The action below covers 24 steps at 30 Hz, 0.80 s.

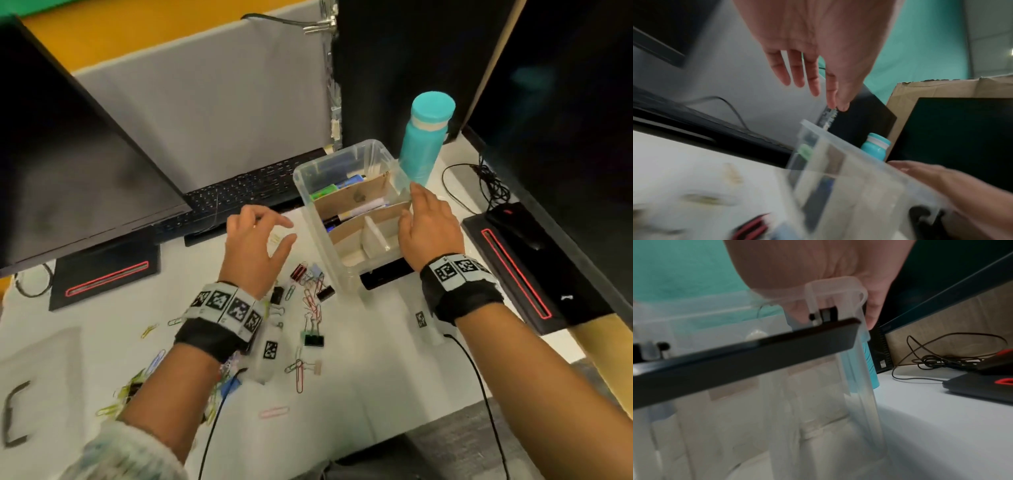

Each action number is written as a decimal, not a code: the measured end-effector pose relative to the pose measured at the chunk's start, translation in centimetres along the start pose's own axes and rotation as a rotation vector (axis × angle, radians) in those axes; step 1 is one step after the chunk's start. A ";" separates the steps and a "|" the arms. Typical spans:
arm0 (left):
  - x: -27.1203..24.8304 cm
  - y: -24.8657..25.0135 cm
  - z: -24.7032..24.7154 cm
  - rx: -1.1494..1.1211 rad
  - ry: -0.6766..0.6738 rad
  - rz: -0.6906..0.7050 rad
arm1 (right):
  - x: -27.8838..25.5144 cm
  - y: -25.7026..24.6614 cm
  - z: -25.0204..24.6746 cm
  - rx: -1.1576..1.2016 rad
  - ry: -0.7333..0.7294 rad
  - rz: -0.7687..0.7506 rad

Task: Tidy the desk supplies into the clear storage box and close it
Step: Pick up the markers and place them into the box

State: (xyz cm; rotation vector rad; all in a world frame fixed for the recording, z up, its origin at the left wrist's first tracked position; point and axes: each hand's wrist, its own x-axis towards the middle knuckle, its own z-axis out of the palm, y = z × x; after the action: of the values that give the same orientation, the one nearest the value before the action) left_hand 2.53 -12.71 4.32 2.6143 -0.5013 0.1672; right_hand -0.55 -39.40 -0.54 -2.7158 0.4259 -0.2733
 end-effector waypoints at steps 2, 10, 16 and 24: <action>-3.4 -3.3 -1.2 0.022 -0.057 -0.015 | -0.1 -0.1 -0.2 -0.011 -0.009 0.014; -16.8 -15.2 -5.0 0.123 -0.150 -0.358 | -4.2 -8.4 0.0 0.109 0.062 -0.327; -22.7 -19.7 -6.4 0.103 -0.174 -0.501 | -11.7 -16.9 6.7 0.178 -0.267 -0.762; -23.2 -20.8 -6.0 0.119 -0.261 -0.291 | -19.3 -23.7 12.4 -0.079 -0.642 -0.945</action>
State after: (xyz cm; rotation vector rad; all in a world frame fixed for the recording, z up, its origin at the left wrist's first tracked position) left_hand -11.30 14.64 -3.96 2.8044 -0.1942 -0.2481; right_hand -9.53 -7.94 -5.03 -2.6686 -1.0429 0.3877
